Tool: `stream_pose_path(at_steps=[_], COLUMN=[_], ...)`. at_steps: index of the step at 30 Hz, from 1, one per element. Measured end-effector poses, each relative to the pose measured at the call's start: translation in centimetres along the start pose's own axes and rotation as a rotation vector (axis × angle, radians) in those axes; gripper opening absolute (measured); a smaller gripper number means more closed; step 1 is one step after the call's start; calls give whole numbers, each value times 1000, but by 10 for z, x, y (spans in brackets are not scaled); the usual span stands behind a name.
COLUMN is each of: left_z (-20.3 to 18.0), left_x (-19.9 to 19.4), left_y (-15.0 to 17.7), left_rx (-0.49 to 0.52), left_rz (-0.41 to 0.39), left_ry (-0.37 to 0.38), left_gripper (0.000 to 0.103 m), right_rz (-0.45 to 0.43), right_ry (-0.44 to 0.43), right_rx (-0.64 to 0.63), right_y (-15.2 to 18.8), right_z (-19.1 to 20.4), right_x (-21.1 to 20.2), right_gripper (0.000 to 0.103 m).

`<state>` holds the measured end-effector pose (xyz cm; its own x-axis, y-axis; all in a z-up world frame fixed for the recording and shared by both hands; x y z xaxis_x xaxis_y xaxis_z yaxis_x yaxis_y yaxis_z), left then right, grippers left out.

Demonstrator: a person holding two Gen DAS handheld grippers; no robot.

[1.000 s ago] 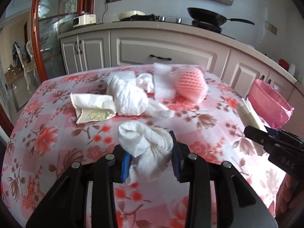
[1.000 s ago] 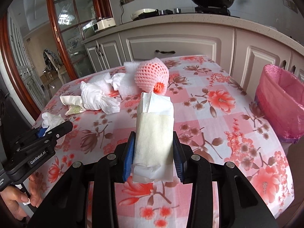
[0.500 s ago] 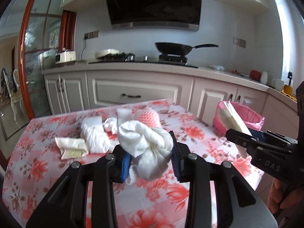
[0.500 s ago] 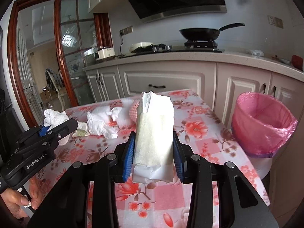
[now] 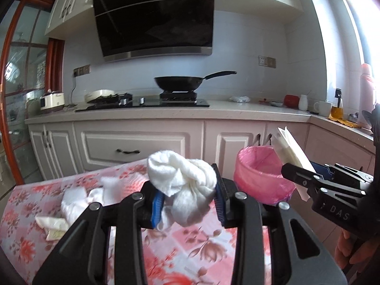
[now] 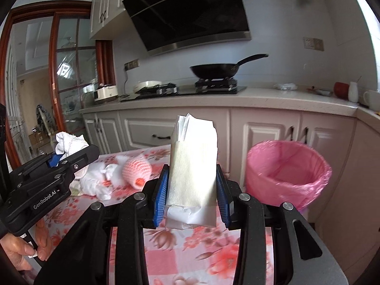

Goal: Collect trash
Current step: 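Carry the tissue and packet over the pink bin and open both tools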

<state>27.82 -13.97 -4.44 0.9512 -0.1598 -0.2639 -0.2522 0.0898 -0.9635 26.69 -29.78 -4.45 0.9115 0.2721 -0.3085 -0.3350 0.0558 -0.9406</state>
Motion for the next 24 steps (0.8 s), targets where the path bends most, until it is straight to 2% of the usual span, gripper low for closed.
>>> stream_pose_path(at_steps=[12, 20, 24], left_z=[-82, -141, -159], left_x=[81, 146, 181], left_y=[-36, -48, -52], left_rx=[19, 55, 30], left_rz=[-34, -29, -13], left_ry=[166, 247, 278], left_gripper=[37, 37, 37], right_rz=[-33, -15, -2], right_ry=[189, 245, 260], right_rx=[37, 66, 48], right_y=[-25, -26, -25], right_z=[-105, -168, -192], right_x=[13, 41, 56], right_gripper=[37, 37, 37])
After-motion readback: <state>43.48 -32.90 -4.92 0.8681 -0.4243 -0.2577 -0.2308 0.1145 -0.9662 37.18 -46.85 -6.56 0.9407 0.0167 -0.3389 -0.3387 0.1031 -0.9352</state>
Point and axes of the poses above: each gripper's, at about its wrist camera, not at the fingertips, and x roughly the way its jaws point, z to its left, y to its underside, the point moved 9 cm from there along x, roughly the way its jaws point, and after that the axes turned 7 degrees about -y, right-handed, at the moved point
